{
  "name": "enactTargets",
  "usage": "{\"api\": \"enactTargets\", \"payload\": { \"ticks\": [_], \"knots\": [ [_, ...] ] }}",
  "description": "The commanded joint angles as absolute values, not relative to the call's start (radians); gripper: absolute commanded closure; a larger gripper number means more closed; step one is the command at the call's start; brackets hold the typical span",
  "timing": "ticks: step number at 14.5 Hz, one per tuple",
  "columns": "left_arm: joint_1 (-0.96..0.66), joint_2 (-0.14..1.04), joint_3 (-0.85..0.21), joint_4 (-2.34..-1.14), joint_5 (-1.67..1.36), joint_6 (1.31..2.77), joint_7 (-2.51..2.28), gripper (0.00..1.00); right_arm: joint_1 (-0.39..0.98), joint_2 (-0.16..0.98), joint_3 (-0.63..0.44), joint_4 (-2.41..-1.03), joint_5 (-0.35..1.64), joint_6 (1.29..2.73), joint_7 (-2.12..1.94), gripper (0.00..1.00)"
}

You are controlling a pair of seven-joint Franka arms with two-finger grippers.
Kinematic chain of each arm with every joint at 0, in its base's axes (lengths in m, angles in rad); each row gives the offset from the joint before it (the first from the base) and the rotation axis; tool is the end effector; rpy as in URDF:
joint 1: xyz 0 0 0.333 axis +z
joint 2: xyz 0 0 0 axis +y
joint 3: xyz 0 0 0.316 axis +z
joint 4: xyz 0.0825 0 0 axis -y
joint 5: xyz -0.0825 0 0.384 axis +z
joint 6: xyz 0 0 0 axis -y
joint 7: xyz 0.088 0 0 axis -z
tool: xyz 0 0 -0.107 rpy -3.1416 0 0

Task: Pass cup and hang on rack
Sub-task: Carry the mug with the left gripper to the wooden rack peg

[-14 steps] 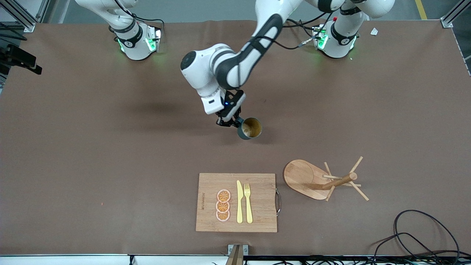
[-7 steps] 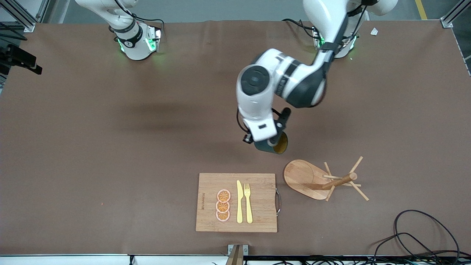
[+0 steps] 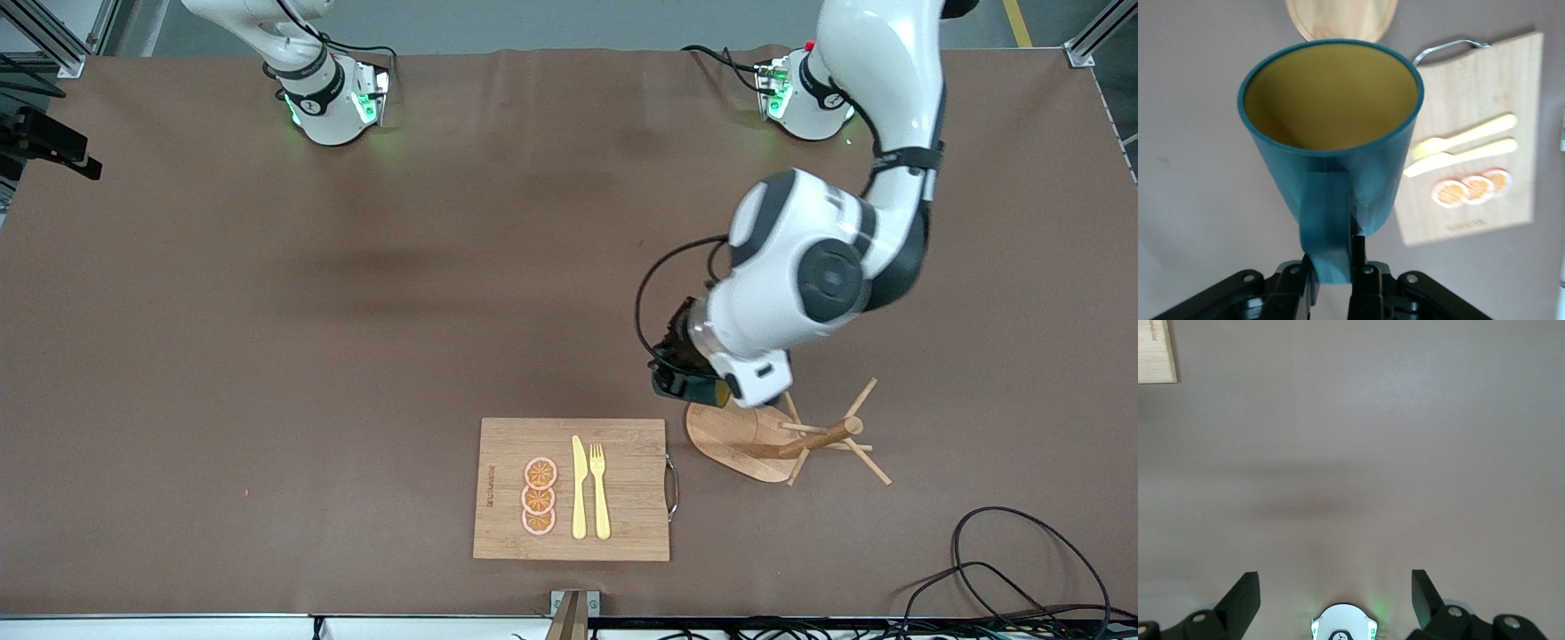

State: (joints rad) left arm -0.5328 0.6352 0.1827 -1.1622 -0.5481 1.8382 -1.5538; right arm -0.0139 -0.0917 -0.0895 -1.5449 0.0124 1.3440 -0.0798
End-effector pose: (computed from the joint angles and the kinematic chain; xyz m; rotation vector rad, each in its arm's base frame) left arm 0.6662 -0.3280 0.4414 2.2468 1.7066 -0.4567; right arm 0.4980 -0.0527 0.6661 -3.1067 0.0321 0.1668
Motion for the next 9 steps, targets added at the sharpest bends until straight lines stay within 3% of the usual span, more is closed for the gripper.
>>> {"api": "enactTargets", "payload": {
  "ticks": [1,9],
  "knots": [
    [-0.422,0.592,0.17,-1.19,-0.751,1.858,-1.452,0.99,-0.023,-0.106,-0.081,-1.549,0.005,1.338,-0.086,0.0],
    [-0.273,0.578,0.153,-1.27,-1.017,1.804,-1.181,0.99,-0.02,-0.106,-0.081,-1.552,0.005,1.342,-0.087,0.0]
  ]
}}
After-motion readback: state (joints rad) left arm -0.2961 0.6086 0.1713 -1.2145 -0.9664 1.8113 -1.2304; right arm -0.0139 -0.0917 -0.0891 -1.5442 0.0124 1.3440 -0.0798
